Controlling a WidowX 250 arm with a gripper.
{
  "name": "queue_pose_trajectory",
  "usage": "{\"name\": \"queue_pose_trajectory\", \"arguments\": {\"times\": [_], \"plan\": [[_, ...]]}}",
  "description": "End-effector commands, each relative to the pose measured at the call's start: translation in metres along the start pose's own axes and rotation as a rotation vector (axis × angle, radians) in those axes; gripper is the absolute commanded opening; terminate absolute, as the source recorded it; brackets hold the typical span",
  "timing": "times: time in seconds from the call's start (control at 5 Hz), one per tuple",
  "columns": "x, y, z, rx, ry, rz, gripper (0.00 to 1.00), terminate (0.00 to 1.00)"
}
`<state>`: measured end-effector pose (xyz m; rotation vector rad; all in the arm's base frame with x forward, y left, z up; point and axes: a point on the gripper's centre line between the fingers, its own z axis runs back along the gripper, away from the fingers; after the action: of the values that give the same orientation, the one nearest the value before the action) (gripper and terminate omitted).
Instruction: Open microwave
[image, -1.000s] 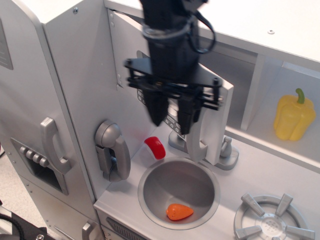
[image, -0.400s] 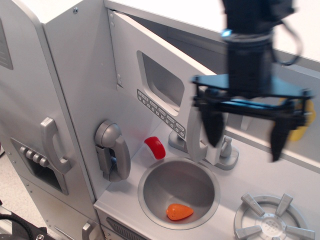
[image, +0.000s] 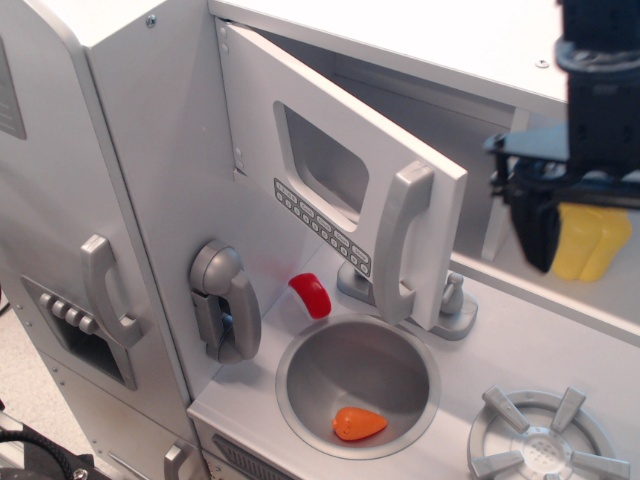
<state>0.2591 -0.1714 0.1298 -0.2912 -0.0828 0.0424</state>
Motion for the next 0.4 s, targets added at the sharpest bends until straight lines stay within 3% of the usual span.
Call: {"name": "queue_pose_trajectory", "arguments": {"times": [0.0,0.2], "plan": [[0.059,0.032,0.021,0.064,-0.196,0.06,1.0,0.0],[0.061,0.061,0.012,0.106,-0.153,0.091,1.0,0.0]]}}
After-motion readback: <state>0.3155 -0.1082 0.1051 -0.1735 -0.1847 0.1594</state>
